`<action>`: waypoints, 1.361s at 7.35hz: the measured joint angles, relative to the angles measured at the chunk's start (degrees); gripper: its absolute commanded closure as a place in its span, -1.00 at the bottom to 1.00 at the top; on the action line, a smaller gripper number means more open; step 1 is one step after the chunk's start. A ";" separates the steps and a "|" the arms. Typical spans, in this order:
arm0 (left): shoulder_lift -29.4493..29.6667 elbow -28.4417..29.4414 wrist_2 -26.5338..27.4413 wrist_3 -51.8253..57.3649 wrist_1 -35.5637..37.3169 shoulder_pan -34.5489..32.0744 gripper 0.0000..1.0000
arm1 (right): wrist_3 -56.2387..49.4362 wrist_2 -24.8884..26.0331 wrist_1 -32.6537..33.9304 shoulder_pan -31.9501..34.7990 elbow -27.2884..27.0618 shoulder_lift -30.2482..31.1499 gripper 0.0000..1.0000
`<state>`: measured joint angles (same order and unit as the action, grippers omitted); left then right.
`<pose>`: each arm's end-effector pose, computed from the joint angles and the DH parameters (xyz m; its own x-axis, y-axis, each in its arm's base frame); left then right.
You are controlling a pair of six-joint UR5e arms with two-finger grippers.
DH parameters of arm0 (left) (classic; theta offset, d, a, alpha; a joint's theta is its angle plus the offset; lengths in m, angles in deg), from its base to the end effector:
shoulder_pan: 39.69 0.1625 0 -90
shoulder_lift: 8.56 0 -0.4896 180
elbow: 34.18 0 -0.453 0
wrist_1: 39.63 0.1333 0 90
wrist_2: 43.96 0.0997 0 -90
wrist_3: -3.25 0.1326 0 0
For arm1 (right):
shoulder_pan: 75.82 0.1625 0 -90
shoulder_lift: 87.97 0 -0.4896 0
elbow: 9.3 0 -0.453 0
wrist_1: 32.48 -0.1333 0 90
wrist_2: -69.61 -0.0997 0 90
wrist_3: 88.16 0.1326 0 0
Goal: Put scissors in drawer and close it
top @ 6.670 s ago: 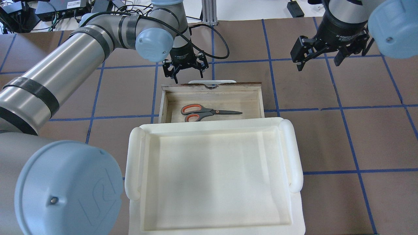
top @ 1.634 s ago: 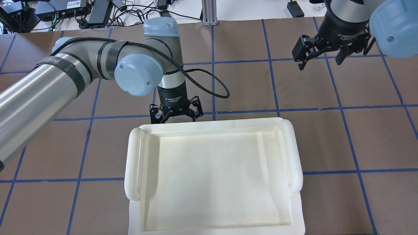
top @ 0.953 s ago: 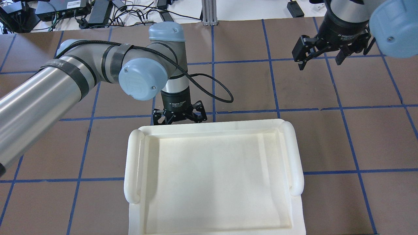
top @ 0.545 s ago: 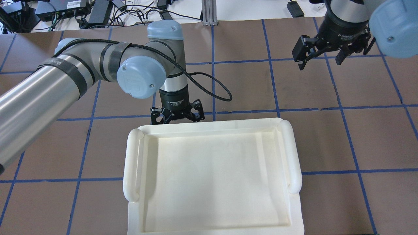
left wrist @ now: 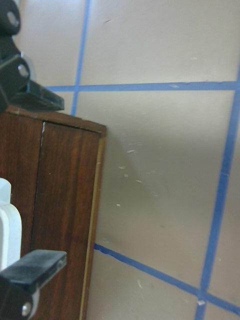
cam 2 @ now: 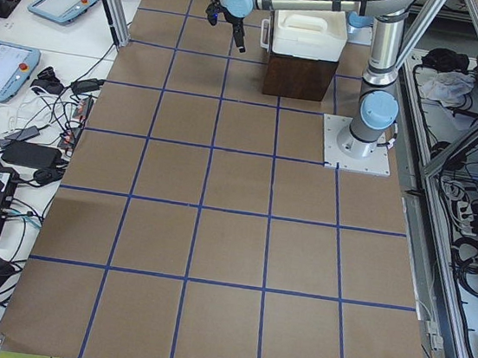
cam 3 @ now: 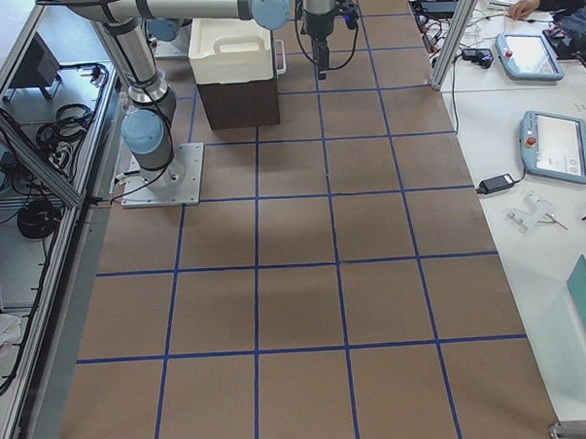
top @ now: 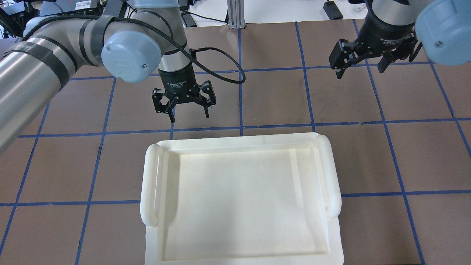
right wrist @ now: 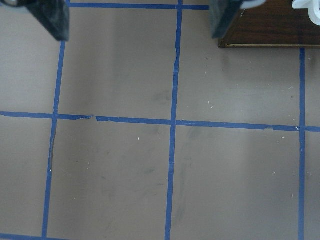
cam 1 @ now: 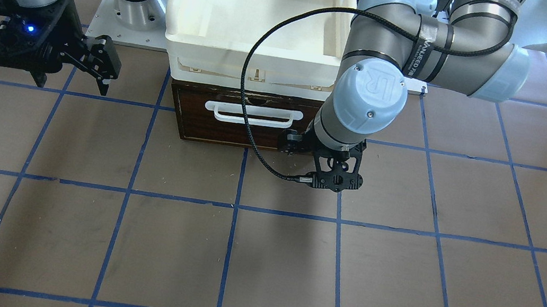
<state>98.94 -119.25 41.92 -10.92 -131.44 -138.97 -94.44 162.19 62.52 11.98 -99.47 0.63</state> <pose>-0.2463 -0.6215 0.3780 -0.9954 -0.0952 0.0067 -0.0902 0.9620 0.2578 0.1053 -0.5767 0.5133 -0.9963 -0.0683 0.0512 -0.0711 0.9960 -0.0546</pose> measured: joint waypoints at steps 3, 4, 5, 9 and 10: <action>-3.76 3.63 0.00 10.85 4.09 5.81 -1.00 | -0.44 0.01 -0.76 -0.04 -0.02 0.20 -1.00; -6.03 3.84 0.10 12.42 4.58 7.53 -1.00 | -0.77 0.24 -0.86 0.04 -0.04 0.96 -1.00; -8.78 3.66 0.38 13.06 4.46 8.42 -1.00 | -0.91 0.57 -0.84 0.14 -0.04 2.67 -1.00; -16.41 0.33 4.53 13.38 0.80 8.62 -1.00 | -0.75 -4.24 -1.18 0.86 -1.74 -0.57 -1.00; -16.90 -0.05 4.69 13.38 -0.16 8.55 -1.00 | -0.67 -4.93 -0.63 0.86 -1.69 -1.61 -1.00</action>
<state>82.04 -119.30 46.61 2.46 -131.60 -130.42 -95.10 157.26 61.88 12.84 -101.16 -0.98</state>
